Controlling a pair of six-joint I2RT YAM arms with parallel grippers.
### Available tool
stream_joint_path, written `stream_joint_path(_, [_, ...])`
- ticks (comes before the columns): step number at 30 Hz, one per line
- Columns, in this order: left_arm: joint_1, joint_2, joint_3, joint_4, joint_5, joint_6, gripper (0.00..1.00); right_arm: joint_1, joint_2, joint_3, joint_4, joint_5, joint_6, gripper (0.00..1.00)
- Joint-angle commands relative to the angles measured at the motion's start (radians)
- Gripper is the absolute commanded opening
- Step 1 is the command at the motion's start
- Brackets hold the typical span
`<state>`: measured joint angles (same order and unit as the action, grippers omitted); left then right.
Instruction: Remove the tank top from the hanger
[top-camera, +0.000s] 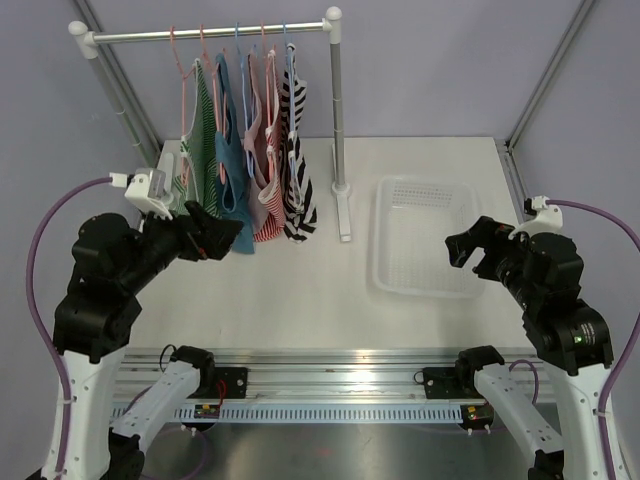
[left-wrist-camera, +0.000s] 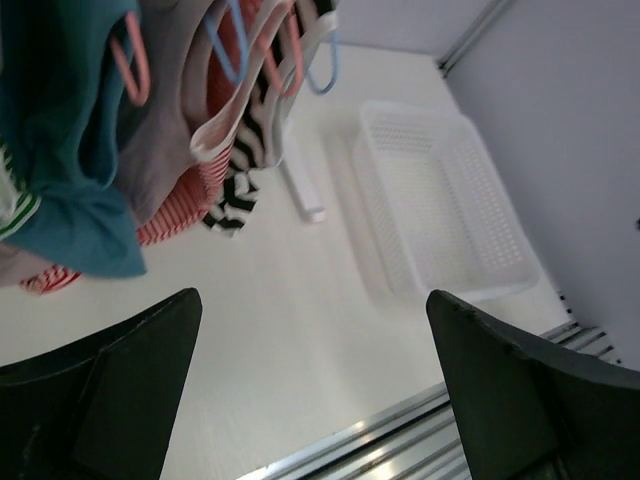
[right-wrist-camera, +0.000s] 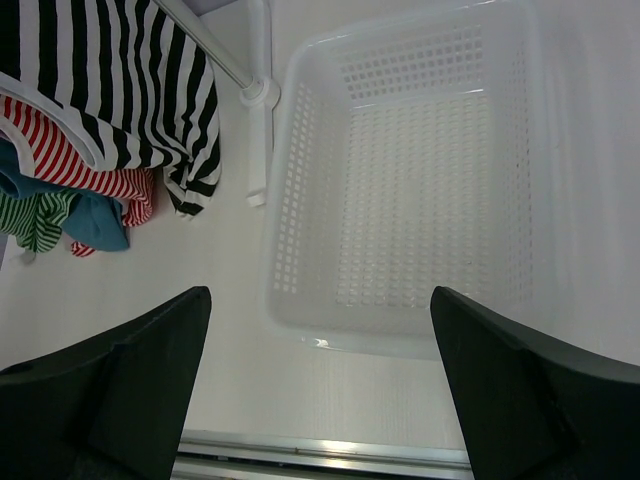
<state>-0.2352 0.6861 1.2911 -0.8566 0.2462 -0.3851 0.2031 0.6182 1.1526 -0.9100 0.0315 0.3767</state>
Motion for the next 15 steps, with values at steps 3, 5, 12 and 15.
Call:
stream_joint_path(3, [-0.016, 0.148, 0.172, 0.186, 0.179, -0.063, 0.99, 0.005, -0.02, 0.019, 0.033, -0.027, 0.013, 0.99])
stream_joint_path(5, [-0.036, 0.252, 0.235, 0.189, 0.162, -0.072, 0.99, 0.005, -0.018, 0.03, 0.023, -0.027, 0.002, 0.99])
stream_joint_path(12, [-0.205, 0.564, 0.581, 0.162, -0.057, -0.02, 0.99, 0.004, -0.025, 0.081, -0.029, -0.019, 0.004, 1.0])
stream_joint_path(15, [-0.243, 0.692, 0.701, 0.149, -0.242, 0.035, 0.98, 0.005, -0.034, 0.096, -0.044, -0.028, 0.005, 1.0])
